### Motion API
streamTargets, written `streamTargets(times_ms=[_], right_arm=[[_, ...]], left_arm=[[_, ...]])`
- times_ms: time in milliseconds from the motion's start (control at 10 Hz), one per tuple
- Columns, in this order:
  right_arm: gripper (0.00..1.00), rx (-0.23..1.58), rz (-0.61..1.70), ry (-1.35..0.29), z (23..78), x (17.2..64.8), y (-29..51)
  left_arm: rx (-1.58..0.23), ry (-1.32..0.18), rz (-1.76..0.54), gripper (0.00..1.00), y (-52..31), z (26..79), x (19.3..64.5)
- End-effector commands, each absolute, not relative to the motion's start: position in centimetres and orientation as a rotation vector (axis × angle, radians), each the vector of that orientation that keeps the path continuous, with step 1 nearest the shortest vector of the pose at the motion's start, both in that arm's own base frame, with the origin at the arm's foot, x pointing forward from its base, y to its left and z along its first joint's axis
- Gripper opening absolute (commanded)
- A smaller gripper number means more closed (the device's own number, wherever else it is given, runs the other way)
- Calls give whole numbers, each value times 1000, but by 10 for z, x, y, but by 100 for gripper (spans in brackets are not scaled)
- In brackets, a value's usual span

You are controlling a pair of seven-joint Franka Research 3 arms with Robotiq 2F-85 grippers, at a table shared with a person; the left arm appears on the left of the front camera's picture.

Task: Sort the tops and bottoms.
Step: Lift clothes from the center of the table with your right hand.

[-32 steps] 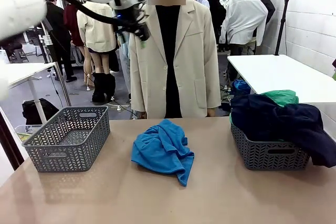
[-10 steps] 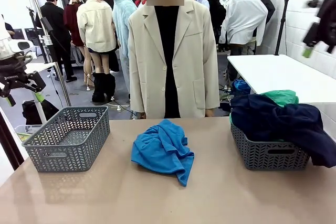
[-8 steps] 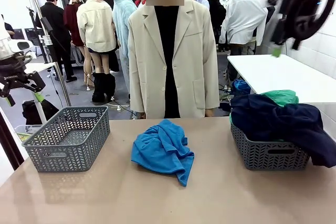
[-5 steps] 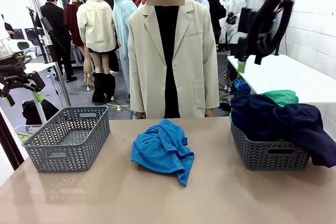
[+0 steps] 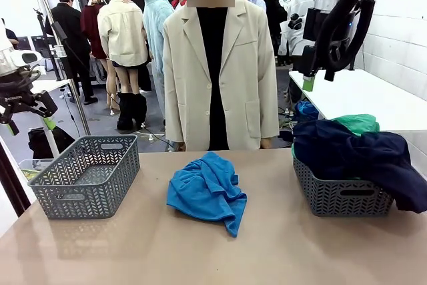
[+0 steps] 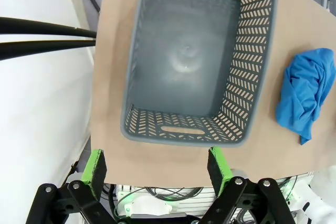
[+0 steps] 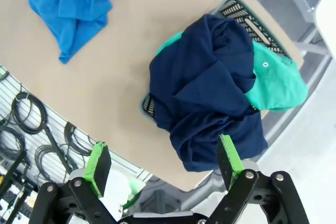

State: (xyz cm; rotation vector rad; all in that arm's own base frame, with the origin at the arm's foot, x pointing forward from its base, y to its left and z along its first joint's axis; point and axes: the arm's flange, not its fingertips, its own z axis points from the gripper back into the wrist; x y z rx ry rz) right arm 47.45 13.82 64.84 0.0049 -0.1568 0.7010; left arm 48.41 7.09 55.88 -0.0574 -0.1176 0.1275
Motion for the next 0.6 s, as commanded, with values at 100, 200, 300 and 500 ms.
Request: streamTargets(times_ms=[100,200,300,500], right_arm=[[100,11,770,-217,641,500,147],[100,-17,850,-234,636,531,176],[100,2,863,-283,630,559,205],[100,116,948,-296,601,592,256]], left_arm=[[-37,-107,142,100,72,562,485],[-37,-107,142,100,72,562,485],[-37,-107,142,100,72,562,485],[-37,-107,142,100,72,562,485]])
